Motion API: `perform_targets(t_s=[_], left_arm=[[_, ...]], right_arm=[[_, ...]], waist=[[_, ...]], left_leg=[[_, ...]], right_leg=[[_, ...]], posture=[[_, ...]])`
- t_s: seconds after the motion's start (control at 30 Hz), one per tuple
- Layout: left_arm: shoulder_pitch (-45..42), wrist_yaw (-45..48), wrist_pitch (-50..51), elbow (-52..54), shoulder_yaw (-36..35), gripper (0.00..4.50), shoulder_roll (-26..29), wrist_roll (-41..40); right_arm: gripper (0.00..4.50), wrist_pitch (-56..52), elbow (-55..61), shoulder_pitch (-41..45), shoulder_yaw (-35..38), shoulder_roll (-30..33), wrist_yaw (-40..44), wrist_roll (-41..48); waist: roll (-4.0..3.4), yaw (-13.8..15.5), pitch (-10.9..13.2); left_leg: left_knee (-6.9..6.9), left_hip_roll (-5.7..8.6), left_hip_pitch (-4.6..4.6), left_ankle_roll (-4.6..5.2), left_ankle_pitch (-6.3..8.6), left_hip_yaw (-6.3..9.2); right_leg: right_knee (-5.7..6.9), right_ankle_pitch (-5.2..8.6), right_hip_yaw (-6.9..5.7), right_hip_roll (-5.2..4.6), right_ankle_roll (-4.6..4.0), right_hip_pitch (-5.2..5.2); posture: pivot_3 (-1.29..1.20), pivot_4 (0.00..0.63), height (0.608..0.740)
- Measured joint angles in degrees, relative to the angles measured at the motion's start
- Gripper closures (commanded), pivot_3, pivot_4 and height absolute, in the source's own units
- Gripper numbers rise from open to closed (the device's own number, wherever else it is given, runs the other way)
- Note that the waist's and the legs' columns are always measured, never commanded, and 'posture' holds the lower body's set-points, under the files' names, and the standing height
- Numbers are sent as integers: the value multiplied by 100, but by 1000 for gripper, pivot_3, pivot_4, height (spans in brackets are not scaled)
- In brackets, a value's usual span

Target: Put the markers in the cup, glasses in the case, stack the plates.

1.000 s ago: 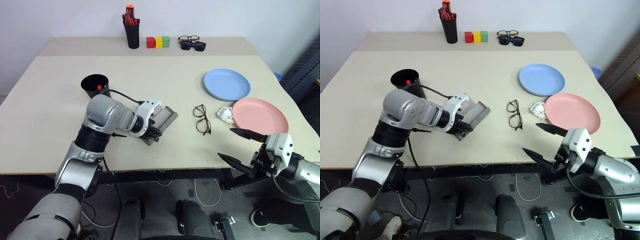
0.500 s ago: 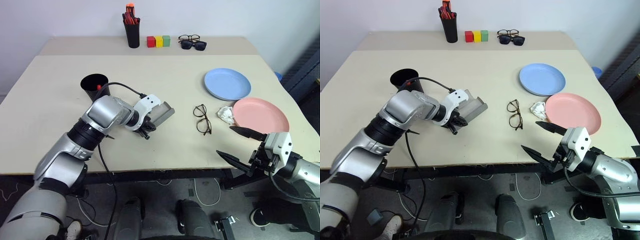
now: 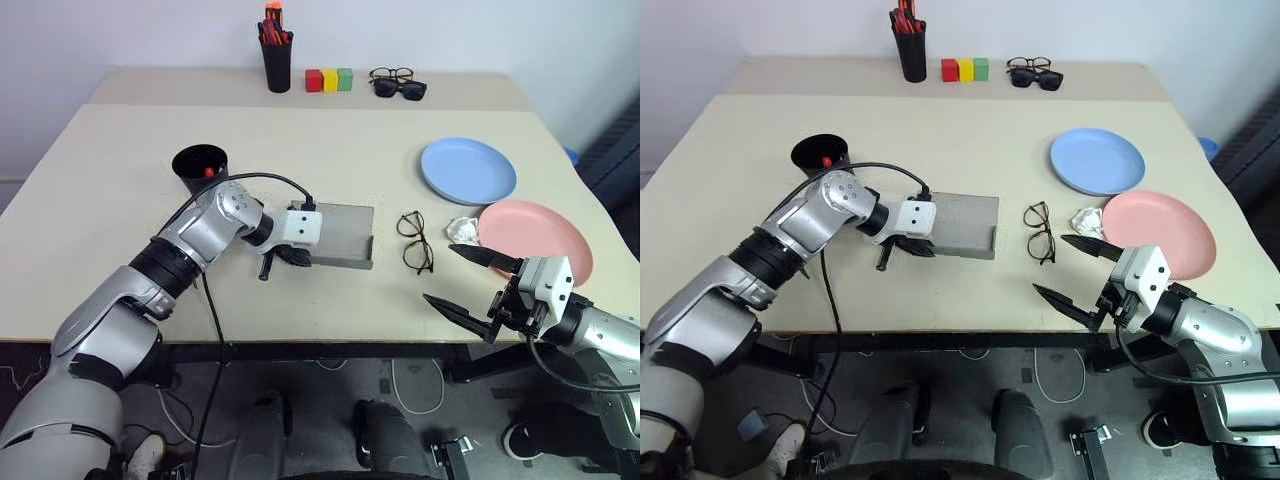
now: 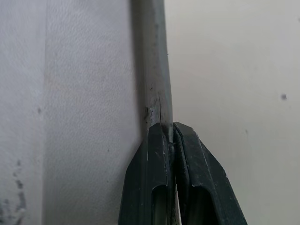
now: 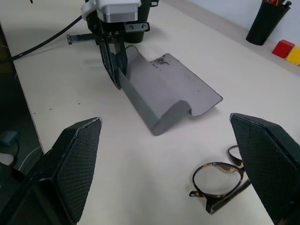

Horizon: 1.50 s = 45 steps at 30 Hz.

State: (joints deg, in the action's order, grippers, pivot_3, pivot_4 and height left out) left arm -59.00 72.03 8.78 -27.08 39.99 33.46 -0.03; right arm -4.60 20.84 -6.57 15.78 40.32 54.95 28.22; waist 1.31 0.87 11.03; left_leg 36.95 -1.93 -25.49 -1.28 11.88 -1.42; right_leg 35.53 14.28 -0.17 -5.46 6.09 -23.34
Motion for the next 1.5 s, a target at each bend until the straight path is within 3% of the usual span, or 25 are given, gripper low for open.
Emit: perform_targets(t_s=[0.3, 0.63, 0.83, 0.93, 1.07, 1.33, 1.5], left_arm=[[-31, -6, -1, -412, -400, 4288, -496, 573], [-101, 22, 737, -459, -745, 4288, -1214, 806], [-106, 63, 858, -439, -763, 4288, -1303, 820], [-104, 117, 932, -438, -764, 3447, -1301, 822], [-101, 159, 974, -419, -765, 1590, -1261, 824], [-103, -104, 857, -284, -1022, 1590, -1080, 822], [-53, -318, 651, 563, -2069, 1590, -916, 203]], right_arm=[[0, -332, -123, 78, -26, 4, -140, 3], [0, -548, -423, 263, -34, 12, -229, -2], [0, -555, -441, 272, -34, 10, -290, -6], [0, -569, -447, 299, -34, 5, -350, -9], [0, -638, -447, 386, -35, 4, -470, -54], [0, -1539, -778, 1049, -257, 13, -827, -56], [0, -2663, -1325, 1827, -598, 7, -1010, 45]], waist=[[-6, 0, -3], [-7, 19, -4], [-8, -13, -4], [-8, -14, -4], [-9, -15, -3], [-10, -25, -1], [-13, -19, 5]], left_leg=[[23, 1, 7, 11, -4, 1], [20, 10, -4, 25, 2, -1], [17, 8, -1, 26, 2, 1], [18, 8, 0, 26, 2, 1], [18, 8, 0, 26, 2, 1], [20, 6, -1, 26, 2, 0], [19, 3, -4, 26, 1, 2]], right_leg=[[0, -8, 0, -4, -11, 20], [0, -4, 0, -6, -1, 15], [10, -3, 0, -1, 4, 10], [13, -3, 0, -1, 4, 10], [14, -3, 0, -2, 4, 8], [26, -3, 1, -2, 3, 1], [47, 2, 1, -1, 10, -11]], posture=[[0, 150, 740], [0, 150, 740], [0, 150, 740], [0, 150, 740], [0, 150, 740], [0, 150, 740], [0, 150, 740]])
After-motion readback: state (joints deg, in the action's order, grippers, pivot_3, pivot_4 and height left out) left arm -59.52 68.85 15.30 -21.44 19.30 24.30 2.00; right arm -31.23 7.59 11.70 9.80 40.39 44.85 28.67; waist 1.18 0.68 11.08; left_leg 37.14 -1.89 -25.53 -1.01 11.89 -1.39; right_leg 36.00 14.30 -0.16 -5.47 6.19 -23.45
